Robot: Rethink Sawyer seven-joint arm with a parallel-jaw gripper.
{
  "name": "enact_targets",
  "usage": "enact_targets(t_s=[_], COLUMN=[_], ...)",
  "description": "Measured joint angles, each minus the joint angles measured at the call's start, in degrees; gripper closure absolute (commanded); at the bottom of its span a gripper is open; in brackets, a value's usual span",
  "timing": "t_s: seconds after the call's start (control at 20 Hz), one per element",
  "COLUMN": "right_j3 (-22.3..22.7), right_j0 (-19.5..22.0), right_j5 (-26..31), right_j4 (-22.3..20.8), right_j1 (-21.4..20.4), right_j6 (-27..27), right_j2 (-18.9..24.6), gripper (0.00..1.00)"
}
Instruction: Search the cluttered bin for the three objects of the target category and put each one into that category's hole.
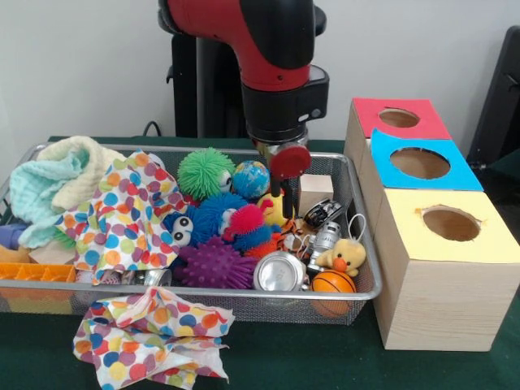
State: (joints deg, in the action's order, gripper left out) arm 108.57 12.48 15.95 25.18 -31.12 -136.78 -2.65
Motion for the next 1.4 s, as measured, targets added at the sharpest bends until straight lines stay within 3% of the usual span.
enact_targets(t_s=[0.5,1.15,1.4], right_j3=[0.17,0.16,0.10], right_j0=[-0.45,-0.57,-0.72], right_j5=[-1.46,-8.70,-8.92], right_j4=[4.96,7.85,8.31], right_j1=[0.38,4.70,4.85], right_j6=[0.00,0.00,0.00], right_j2=[3.48,7.21,7.20], gripper=[0.00,0.00,0.00])
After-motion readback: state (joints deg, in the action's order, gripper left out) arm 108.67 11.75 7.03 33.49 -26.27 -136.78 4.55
